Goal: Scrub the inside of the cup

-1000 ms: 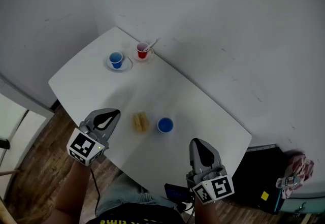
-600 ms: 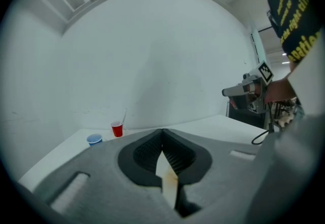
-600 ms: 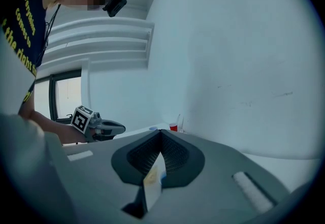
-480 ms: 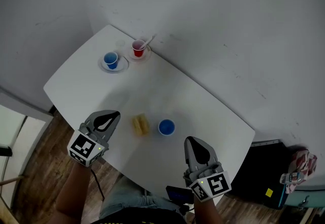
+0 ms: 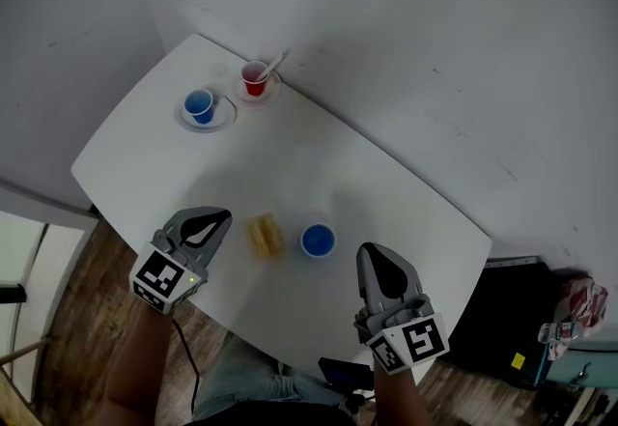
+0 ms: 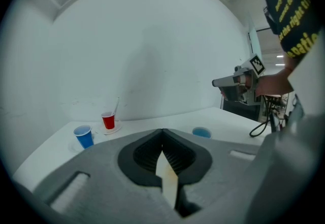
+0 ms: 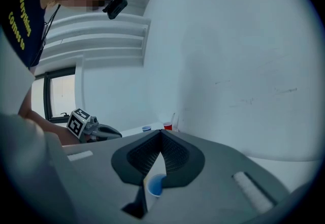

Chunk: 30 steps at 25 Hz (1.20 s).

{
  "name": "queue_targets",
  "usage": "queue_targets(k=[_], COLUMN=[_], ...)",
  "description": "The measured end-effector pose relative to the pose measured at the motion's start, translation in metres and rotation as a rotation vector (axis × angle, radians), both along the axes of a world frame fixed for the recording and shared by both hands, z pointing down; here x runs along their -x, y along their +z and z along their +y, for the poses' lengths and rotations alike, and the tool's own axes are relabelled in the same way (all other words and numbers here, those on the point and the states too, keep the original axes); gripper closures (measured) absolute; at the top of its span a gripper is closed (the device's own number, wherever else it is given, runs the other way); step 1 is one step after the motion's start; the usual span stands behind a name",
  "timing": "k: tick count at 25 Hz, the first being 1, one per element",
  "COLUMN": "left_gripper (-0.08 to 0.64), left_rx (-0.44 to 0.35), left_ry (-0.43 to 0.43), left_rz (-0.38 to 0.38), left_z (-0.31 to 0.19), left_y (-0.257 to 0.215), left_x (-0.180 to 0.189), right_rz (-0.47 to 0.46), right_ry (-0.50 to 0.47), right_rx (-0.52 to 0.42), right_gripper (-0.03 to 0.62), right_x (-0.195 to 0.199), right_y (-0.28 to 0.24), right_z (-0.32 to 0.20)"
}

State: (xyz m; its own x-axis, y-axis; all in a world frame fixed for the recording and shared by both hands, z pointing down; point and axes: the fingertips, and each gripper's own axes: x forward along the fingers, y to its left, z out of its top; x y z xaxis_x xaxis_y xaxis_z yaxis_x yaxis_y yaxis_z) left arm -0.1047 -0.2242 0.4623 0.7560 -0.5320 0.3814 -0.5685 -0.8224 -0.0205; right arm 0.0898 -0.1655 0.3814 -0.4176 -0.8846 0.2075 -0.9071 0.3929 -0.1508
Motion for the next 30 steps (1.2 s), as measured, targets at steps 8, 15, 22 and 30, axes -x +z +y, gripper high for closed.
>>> queue_targets(k=[8, 15, 22, 30], left_gripper=[0.557, 0.557, 0.554, 0.491], left_rx=[0.05, 0.087, 0.11, 0.227], left_ry=[0.128, 0.24, 0.319, 0.462], left_rz=[-0.085, -0.128, -0.147, -0.127], left_z=[-0.009, -0.013, -0.017, -0.006], left_y=[0.031, 0.052, 0.062, 0.069], left_x=[-0.021, -0.041, -0.05, -0.068], right_rz=[-0.001, -0.007, -0.012, -0.017], right_ry=[0.0, 0.008, 0.024, 0.03], right_rx=[0.02, 0.024, 0.043, 0.046], right_gripper=[0.586, 0.586, 0.586, 0.586], right_x=[0.0, -0.002, -0.007, -0.01], right_y=[0.014, 0.02, 0.03, 0.033], right_z=[-0.013, -0.021, -0.024, -0.025])
